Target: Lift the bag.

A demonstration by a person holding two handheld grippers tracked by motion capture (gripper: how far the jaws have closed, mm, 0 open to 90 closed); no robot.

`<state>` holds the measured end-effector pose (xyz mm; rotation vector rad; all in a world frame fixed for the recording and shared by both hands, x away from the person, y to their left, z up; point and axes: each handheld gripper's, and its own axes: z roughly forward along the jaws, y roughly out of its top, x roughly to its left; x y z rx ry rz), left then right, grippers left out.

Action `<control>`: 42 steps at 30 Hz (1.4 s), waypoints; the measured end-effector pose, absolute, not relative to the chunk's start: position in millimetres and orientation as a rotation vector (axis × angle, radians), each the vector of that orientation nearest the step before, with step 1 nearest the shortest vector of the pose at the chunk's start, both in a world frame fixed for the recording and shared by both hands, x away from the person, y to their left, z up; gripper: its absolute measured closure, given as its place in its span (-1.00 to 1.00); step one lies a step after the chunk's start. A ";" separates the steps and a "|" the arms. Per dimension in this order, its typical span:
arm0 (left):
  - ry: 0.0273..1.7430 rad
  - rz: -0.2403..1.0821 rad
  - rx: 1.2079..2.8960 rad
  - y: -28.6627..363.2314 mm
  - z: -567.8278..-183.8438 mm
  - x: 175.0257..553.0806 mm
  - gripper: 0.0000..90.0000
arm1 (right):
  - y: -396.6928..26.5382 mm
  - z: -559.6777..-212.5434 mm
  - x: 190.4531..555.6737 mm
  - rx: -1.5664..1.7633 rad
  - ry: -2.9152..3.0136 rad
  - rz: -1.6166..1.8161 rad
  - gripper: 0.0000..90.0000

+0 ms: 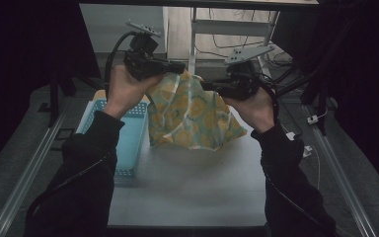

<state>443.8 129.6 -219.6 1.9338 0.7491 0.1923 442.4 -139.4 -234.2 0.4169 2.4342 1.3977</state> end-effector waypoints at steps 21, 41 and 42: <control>0.797 0.200 1.990 126.0 -284.4 468.2 0.99 | -124.6 -288.9 468.8 0.500 2.487 1.309 1.00; 0.852 0.169 2.023 119.6 -341.7 479.7 0.74 | -127.5 -339.9 481.8 0.603 2.512 1.308 0.83; 0.856 0.169 2.017 120.3 -341.8 479.6 0.67 | -128.2 -339.7 481.7 0.608 2.506 1.317 0.80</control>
